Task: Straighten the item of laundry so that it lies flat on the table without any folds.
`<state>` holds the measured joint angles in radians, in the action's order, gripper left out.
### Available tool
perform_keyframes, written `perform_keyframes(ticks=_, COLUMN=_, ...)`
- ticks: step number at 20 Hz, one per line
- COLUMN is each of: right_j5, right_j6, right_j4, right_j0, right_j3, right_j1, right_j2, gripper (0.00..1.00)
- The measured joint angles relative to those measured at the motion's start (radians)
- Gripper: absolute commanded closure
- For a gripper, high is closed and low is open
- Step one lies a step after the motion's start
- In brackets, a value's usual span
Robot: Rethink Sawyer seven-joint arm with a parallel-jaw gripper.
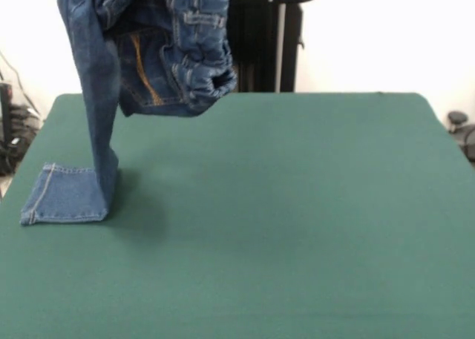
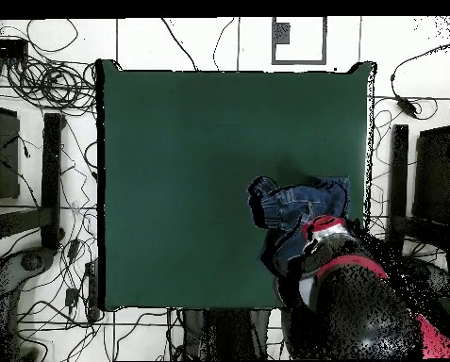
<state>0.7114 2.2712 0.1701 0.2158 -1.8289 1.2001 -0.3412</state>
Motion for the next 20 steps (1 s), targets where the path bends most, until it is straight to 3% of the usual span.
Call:
perform_keyframes(ticks=10, right_j5=-0.029, right_j6=0.0, right_j4=0.01, right_j0=-0.015, right_j3=-0.034, right_j1=-0.016, right_j2=0.0, gripper=1.0)
perform_keyframes(ticks=20, right_j5=-0.029, right_j6=0.0, right_j4=0.011, right_j0=-0.101, right_j3=-0.034, right_j1=-0.016, right_j2=0.0, gripper=1.0)
